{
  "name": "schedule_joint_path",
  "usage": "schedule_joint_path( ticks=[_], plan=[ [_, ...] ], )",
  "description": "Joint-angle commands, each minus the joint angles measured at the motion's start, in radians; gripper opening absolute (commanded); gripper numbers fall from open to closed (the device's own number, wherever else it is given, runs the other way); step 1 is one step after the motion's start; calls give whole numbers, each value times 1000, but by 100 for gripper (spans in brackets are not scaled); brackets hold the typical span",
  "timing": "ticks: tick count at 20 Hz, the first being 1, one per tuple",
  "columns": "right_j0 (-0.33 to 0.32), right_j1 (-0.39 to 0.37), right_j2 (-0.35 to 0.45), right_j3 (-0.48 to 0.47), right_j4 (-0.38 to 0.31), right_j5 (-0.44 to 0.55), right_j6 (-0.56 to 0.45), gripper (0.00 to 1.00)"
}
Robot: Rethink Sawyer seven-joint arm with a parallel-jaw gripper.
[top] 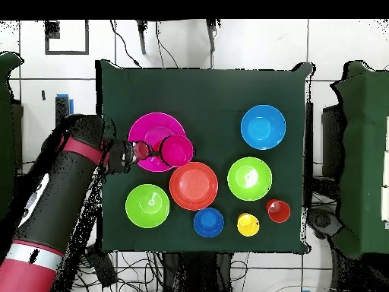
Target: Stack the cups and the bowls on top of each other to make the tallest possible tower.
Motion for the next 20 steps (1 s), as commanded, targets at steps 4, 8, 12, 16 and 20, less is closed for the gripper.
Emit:
schedule_joint_path(
  ticks=[4, 8, 12, 16, 20],
  plan=[
    [-12, -64, 67, 45, -21, -38, 136, 0],
    [-18, -69, 64, 19, -20, -5, 123, 0],
    [-22, -84, 67, 22, -21, 1, 114, 0],
    [-19, -97, 72, 50, -28, -17, 117, 0],
    [-19, -96, 78, 50, -29, -22, 122, 0]
  ],
)
